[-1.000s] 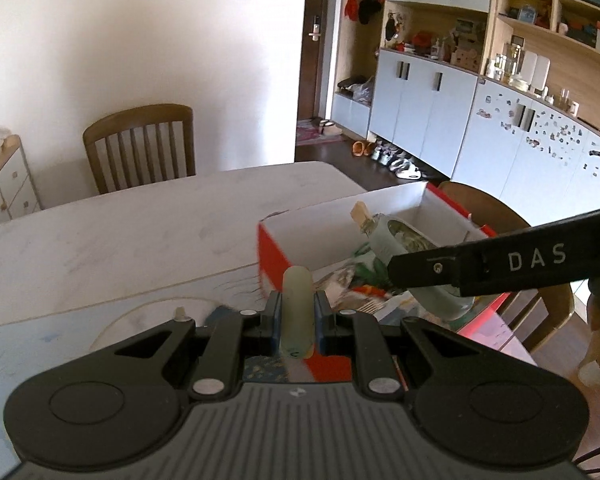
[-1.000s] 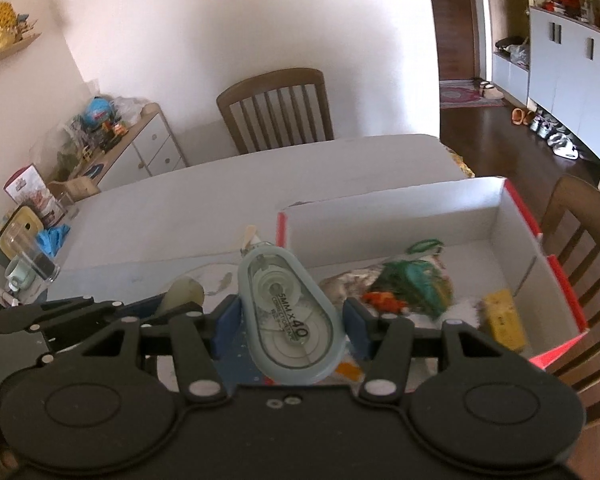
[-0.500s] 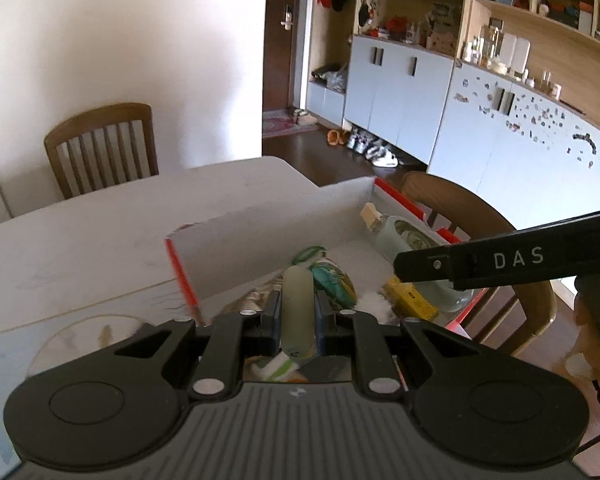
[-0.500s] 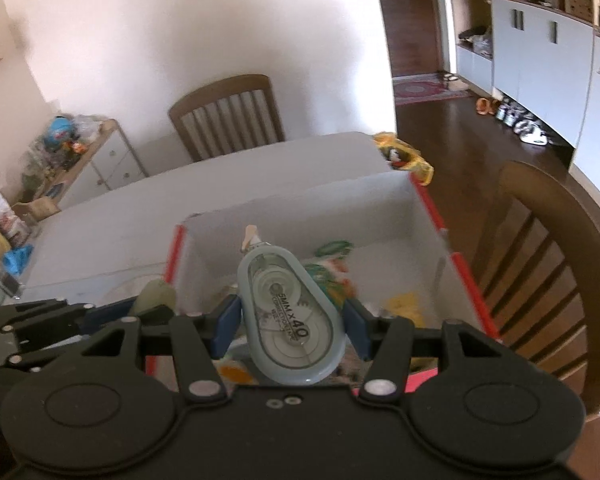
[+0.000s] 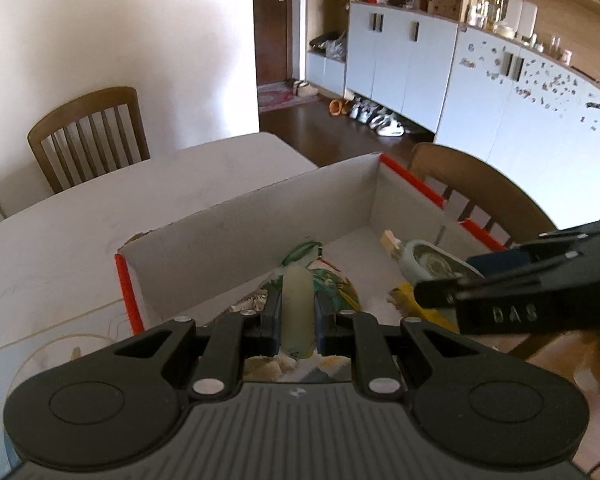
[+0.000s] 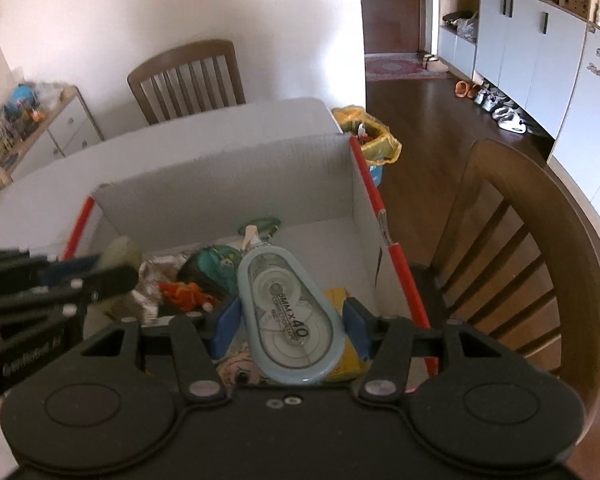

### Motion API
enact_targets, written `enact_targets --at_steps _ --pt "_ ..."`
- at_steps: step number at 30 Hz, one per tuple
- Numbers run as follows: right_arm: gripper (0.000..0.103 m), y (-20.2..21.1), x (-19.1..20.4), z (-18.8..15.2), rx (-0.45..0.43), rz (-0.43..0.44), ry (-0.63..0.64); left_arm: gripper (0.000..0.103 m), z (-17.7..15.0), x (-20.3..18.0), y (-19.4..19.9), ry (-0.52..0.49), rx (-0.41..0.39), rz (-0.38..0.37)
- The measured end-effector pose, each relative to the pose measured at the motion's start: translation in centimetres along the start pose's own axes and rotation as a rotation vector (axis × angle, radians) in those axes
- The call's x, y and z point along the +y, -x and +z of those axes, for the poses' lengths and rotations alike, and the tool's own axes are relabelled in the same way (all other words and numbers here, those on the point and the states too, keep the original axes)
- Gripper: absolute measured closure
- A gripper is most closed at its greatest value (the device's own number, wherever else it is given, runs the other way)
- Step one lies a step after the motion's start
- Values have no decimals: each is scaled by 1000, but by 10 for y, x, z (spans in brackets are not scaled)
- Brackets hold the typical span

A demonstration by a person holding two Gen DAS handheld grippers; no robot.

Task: Organize objects
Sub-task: 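Carry the correction tape and cream cylinder into the shoebox and open both tools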

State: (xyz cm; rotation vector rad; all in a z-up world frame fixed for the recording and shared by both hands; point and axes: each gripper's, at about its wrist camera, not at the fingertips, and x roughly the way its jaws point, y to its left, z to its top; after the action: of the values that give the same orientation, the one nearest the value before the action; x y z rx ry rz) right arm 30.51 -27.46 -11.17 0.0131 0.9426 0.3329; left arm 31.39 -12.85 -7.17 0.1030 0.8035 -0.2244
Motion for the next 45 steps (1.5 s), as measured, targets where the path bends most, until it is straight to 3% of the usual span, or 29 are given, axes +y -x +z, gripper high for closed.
enact_targets --at_steps 10,22,31,45 --pt "48 -31 11 1 65 -18 80 88 1 2 -44 -40 93 23" --pt "48 -51 25 -2 104 -43 162 88 -6 2 -65 -67 179 10" --pt "43 -47 25 -2 110 -41 169 87 -6 2 -65 -55 187 5" --pt "40 -4 28 -9 44 -9 196 87 -11 5 -28 -12 102 -2"
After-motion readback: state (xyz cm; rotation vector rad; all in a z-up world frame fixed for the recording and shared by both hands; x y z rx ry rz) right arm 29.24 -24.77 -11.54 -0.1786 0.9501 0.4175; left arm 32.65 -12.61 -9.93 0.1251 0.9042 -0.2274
